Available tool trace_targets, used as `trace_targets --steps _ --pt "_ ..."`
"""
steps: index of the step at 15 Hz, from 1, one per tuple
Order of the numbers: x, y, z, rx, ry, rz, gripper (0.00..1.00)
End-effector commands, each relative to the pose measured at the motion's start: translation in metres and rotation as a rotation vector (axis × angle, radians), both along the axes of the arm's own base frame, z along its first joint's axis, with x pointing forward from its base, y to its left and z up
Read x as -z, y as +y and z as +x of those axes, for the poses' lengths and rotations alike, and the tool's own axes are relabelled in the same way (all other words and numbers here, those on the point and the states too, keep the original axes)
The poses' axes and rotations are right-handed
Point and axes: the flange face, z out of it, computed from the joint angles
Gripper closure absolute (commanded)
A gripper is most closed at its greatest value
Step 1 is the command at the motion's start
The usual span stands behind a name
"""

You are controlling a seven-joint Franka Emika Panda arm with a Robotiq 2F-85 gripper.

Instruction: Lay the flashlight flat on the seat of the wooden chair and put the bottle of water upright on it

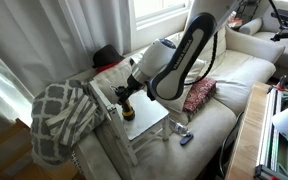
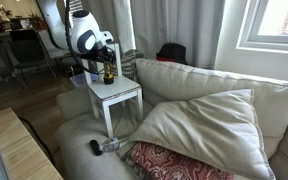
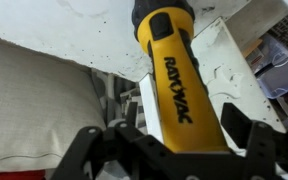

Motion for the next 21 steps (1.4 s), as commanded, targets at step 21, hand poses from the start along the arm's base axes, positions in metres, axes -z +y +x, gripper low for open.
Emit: trace_targets --steps 21 --pt "-0.025 0.013 -0.001 -0.042 0.348 0.015 0.76"
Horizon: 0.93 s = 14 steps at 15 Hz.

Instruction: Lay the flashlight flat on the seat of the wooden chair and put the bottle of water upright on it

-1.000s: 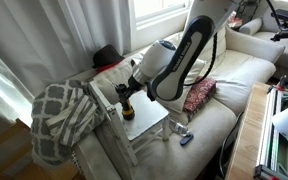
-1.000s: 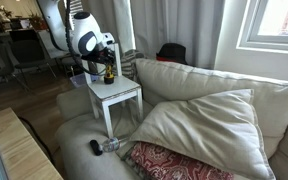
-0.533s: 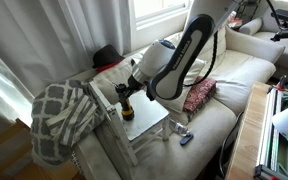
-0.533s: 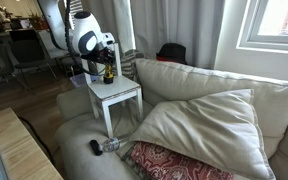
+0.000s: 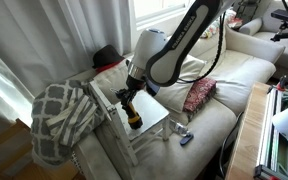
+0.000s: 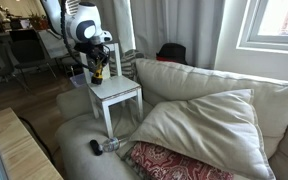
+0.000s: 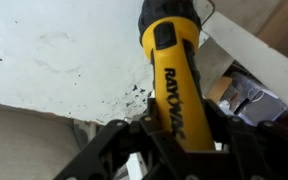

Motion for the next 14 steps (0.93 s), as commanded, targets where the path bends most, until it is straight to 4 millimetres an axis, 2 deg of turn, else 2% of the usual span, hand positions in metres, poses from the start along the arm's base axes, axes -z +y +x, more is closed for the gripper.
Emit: trace_targets --steps 1,6,9,14 --pt "-0.002 0.0 0.003 -0.007 0.066 0.005 0.76" --pt "0.024 -0.01 0.014 0.072 0.071 -0.015 0.76" --pt "0.027 -0.007 0.025 0.085 0.052 -0.026 0.76" --pt "0.045 -0.004 0.027 0.15 0.076 -0.112 0.76"
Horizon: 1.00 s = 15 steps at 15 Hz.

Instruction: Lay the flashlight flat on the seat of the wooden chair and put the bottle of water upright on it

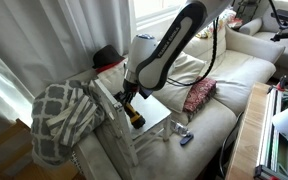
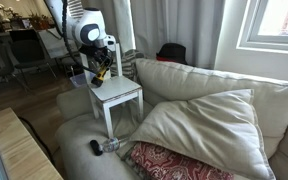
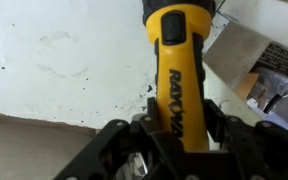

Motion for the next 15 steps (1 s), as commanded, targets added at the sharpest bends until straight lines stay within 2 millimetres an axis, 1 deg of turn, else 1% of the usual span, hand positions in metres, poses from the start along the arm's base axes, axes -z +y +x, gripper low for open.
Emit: trace_targets --steps 1,6,9,15 --pt "0.025 -0.007 0.0 0.05 0.035 -0.073 0.76" --pt "0.04 -0.011 0.002 0.195 0.09 -0.104 0.76" --pt "0.049 -0.008 0.006 0.238 0.122 -0.065 0.76" --pt "0.061 -0.018 0.01 0.332 0.154 -0.043 0.76"
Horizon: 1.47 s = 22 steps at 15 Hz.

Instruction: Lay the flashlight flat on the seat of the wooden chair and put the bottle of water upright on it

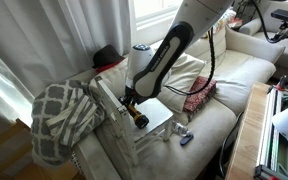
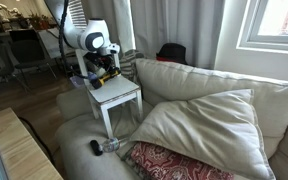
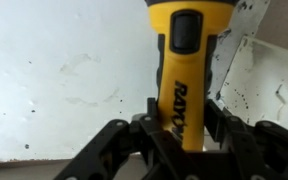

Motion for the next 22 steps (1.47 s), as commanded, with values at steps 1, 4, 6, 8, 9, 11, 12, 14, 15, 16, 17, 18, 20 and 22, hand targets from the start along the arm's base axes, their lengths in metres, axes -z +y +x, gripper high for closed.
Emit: trace_targets --steps 1,4,6,8,9,11,12,14,15,16,17,18,20,22 --pt "0.016 -0.008 -0.004 0.052 0.059 0.004 0.76" --pt "0.022 -0.009 -0.004 0.072 0.078 0.015 0.76" --pt "0.025 -0.011 -0.005 0.078 0.093 0.014 0.64" --pt "0.025 -0.012 -0.005 0.08 0.095 0.017 0.27" --pt "0.024 -0.012 -0.006 0.075 0.101 0.023 0.23" --pt "0.018 -0.013 -0.008 0.075 0.111 0.019 0.1" --pt "0.014 -0.014 -0.009 0.075 0.114 0.014 0.01" --pt "0.005 -0.016 -0.01 0.073 0.1 0.005 0.0" --pt "-0.004 -0.018 -0.011 0.071 0.092 0.001 0.0" --pt "-0.012 -0.022 -0.013 0.073 0.087 -0.016 0.0" --pt "-0.024 -0.029 -0.016 0.08 0.072 -0.026 0.0" --pt "-0.036 -0.037 -0.02 0.09 0.066 -0.041 0.0" --pt "-0.059 -0.052 -0.031 0.083 0.054 -0.073 0.0" --pt "-0.082 -0.066 -0.047 0.063 0.041 -0.095 0.0"
